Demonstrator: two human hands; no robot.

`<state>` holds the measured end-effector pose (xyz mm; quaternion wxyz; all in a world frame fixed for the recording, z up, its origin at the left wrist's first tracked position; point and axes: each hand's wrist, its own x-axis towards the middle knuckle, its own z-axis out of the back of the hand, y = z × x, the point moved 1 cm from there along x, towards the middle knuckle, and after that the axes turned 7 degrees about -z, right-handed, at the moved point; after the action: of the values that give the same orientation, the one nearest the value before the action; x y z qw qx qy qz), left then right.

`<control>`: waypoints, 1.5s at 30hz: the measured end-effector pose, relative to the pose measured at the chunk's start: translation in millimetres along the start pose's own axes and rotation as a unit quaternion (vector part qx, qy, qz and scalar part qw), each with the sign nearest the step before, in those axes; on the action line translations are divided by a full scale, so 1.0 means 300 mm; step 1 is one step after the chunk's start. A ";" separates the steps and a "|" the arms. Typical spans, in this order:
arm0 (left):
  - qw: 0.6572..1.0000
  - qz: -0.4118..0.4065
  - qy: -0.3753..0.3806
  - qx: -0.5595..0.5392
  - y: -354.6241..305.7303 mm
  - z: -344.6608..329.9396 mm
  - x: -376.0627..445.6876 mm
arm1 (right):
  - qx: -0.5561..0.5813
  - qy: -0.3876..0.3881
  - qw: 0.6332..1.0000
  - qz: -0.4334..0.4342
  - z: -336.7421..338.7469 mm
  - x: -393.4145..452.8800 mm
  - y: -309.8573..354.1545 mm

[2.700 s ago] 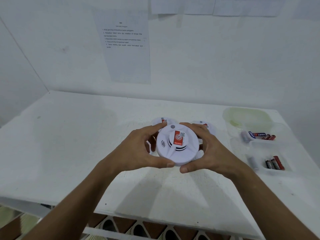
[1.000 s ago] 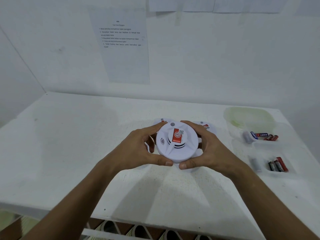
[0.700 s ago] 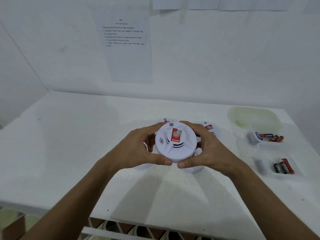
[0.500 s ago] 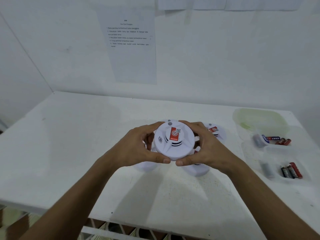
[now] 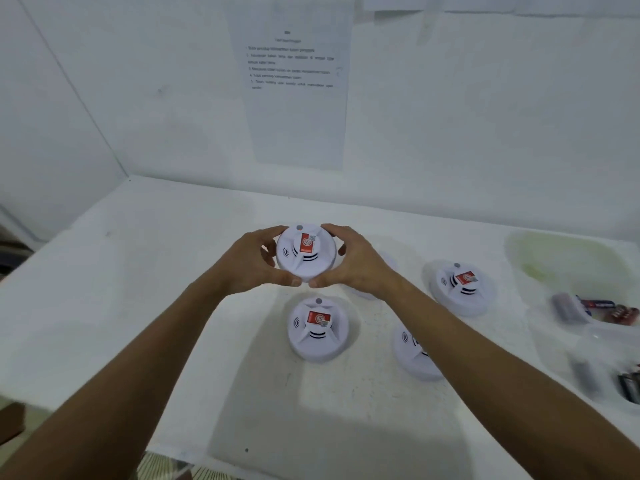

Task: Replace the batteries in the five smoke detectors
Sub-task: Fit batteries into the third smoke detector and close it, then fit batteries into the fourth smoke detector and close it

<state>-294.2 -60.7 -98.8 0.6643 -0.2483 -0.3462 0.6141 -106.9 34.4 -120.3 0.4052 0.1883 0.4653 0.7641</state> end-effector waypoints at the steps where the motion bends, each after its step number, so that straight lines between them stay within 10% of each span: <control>1: 1.000 0.011 -0.004 -0.003 0.032 0.000 0.003 | -0.003 0.004 1.000 -0.008 -0.016 0.020 -0.003; 24: 0.985 0.157 0.022 0.063 0.211 -0.024 -0.001 | -0.049 0.024 0.996 -0.070 -0.145 0.094 -0.037; 30: 0.994 0.059 0.010 0.087 0.051 -0.057 0.102 | -0.048 -0.041 0.997 -0.033 0.059 0.006 -0.052; 45: 0.962 0.072 0.213 0.155 -0.029 -0.325 0.299 | -0.182 0.022 0.972 -0.146 0.213 -0.042 -0.248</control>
<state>-213.5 36.1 -140.4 0.7071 -0.2922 -0.0785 0.6391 -23.8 78.0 -151.6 0.5292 0.0247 0.3499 0.7726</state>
